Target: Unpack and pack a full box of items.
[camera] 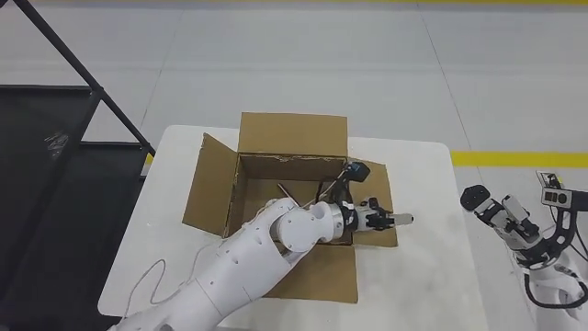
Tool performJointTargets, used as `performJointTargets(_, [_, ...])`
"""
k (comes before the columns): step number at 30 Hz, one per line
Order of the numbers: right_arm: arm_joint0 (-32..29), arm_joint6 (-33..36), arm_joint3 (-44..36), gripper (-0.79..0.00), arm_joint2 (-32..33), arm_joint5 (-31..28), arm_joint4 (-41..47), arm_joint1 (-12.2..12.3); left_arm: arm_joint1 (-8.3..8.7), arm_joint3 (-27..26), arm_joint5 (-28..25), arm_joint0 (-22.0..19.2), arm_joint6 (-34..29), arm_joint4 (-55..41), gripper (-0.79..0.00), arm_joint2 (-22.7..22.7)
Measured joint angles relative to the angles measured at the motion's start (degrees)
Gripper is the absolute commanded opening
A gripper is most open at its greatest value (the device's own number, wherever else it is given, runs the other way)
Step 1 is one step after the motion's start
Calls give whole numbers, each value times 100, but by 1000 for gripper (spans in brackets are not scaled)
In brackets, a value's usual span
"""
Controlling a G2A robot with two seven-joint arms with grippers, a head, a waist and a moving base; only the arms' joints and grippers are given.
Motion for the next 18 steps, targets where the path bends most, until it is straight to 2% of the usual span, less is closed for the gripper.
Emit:
performJointTargets(8, [76, 146, 112, 0, -76, 19, 128, 55, -125, 194, 283, -39, -469, 63, 0, 4])
performJointTargets(14, [209, 181, 205, 0, -251, 64, 110, 79, -136, 207, 518, 6, -701, 162, 0, -92])
performJointTargets(18, [300, 180, 249, 0, -397, 75, 68, 91, -115, 108, 462, 88, -795, 223, 0, -211])
